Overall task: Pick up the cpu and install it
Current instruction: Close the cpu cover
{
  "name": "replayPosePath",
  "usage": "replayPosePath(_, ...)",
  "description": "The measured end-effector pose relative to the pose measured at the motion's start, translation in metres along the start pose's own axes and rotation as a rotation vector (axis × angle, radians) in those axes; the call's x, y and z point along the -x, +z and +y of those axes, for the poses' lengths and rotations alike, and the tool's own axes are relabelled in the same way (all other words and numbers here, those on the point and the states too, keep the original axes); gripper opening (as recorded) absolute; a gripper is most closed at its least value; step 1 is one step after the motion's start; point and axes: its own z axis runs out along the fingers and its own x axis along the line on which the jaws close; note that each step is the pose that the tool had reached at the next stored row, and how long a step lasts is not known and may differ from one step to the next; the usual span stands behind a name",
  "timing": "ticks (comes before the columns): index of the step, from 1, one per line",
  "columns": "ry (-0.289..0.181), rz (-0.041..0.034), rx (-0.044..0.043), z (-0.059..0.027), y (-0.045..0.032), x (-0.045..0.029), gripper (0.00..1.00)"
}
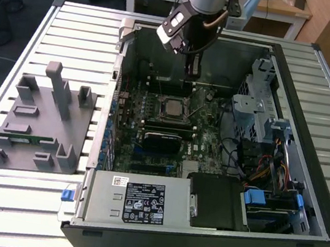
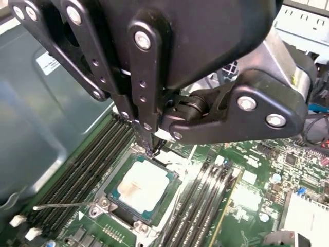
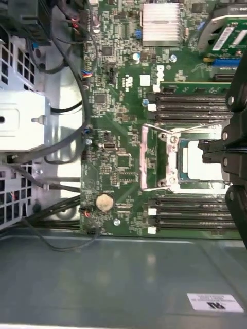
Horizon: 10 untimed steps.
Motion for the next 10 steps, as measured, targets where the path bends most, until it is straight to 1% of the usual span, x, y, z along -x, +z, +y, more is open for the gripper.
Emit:
replayPosePath(2,0.0,0.0001,0.0,0.0012,0.0001,0.0024,0.11)
replayPosePath(3,0.0,0.0002,0.0001,0.0032,0.0002,0.0027,0.11)
replayPosePath(10,0.0,0.0001,-0.0003,0.0291,0.0018,0.0025,0.11)
